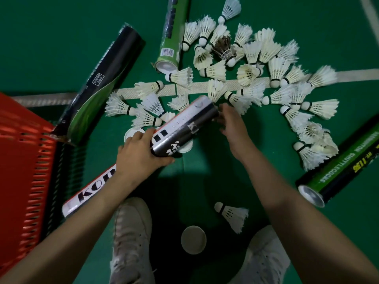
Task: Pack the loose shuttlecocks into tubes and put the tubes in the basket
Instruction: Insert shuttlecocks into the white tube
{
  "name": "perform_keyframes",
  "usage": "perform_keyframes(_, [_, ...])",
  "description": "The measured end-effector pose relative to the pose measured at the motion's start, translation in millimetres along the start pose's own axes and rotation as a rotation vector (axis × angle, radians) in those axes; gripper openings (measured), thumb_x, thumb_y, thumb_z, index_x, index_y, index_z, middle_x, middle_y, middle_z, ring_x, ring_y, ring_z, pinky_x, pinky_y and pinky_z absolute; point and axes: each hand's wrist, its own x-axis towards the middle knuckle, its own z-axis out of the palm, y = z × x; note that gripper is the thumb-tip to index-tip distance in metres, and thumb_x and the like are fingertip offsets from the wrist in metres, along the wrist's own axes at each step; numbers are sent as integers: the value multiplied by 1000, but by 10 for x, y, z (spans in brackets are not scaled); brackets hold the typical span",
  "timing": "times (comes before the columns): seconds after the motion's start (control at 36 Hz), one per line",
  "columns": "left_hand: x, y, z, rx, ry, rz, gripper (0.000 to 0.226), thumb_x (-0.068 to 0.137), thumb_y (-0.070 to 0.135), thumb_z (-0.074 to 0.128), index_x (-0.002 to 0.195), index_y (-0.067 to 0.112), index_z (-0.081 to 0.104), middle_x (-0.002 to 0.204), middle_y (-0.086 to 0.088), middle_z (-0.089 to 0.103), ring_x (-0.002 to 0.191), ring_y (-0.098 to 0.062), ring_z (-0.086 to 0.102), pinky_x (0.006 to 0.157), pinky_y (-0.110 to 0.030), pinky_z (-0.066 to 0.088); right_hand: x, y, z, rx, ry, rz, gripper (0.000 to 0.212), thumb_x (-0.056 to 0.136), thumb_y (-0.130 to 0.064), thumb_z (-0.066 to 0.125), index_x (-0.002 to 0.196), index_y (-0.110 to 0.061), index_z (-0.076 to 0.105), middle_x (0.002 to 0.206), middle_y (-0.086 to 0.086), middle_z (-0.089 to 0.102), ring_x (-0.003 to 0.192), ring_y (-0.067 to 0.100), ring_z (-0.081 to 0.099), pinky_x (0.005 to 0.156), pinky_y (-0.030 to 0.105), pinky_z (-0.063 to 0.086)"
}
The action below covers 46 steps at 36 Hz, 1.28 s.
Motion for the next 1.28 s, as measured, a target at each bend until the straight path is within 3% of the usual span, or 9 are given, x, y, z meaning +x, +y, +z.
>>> perform_keyframes(0.17, [134,-231,-130,-94,25,-101,80,59,62,76,125,27,45,112,-9,55,106,-31,53,86,-43,48,209,-43,150,-358,-119,-157,49,93,-12,55,139,-21,41,137,9,43,121,22,49,105,35,39])
perform_keyframes(0.31, [198,-384,-151,-149,47,-130,79,59,62,77,123,28,45,109,-8,55,105,-31,52,86,-45,48,449,-219,344,-678,-195,-312,62,91,-11,57,145,-23,32,141,12,35,133,26,31,109,29,23])
perform_keyframes(0.44, [238,-545,-162,-225,55,-197,89,44,82,57,113,27,47,104,-4,56,102,-28,52,82,-44,48,598,-268,625,-893,-251,-319,62,92,-14,54,146,-29,28,147,12,26,135,33,23,110,44,27])
perform_keyframes(0.58, [260,-625,-186,-202,14,-206,80,53,74,71,114,29,45,103,-5,55,98,-28,53,79,-42,50,604,-179,676,-1157,-165,-418,36,91,-14,53,127,-10,47,143,14,31,129,35,32,94,41,37])
perform_keyframes(0.75, [257,-582,-165,-120,-1,-185,81,58,66,73,122,27,44,109,-8,54,103,-31,52,85,-44,48,528,-127,448,-864,93,-399,22,93,-12,53,110,0,55,122,18,47,112,32,44,91,38,39])
perform_keyframes(0.92, [155,-460,-148,-73,4,-95,87,59,62,75,132,28,42,113,-8,54,107,-31,52,90,-43,45,233,-423,209,-304,319,-328,14,99,-24,46,97,-13,38,84,-6,47,72,7,46,59,21,35])
perform_keyframes(1.0, [83,-400,-144,-39,10,-32,89,57,60,78,132,27,43,112,-9,54,108,-32,52,89,-41,42,98,-465,118,-223,289,-340,17,99,-28,47,97,-14,39,79,-12,43,64,-3,40,55,10,32])
perform_keyframes(1.14, [-6,-306,-120,-6,22,47,95,56,64,77,136,26,43,119,-10,55,111,-34,51,91,-42,39,-89,-458,82,-235,142,-311,13,99,-27,47,94,-16,44,79,-9,49,70,5,44,63,23,36])
perform_keyframes(1.28, [-75,-205,-75,-26,35,82,100,47,76,57,132,25,46,112,-7,57,106,-32,54,86,-40,41,-346,-417,88,-211,49,-280,23,102,-33,37,121,-22,43,98,-19,50,84,-13,47,67,-3,35])
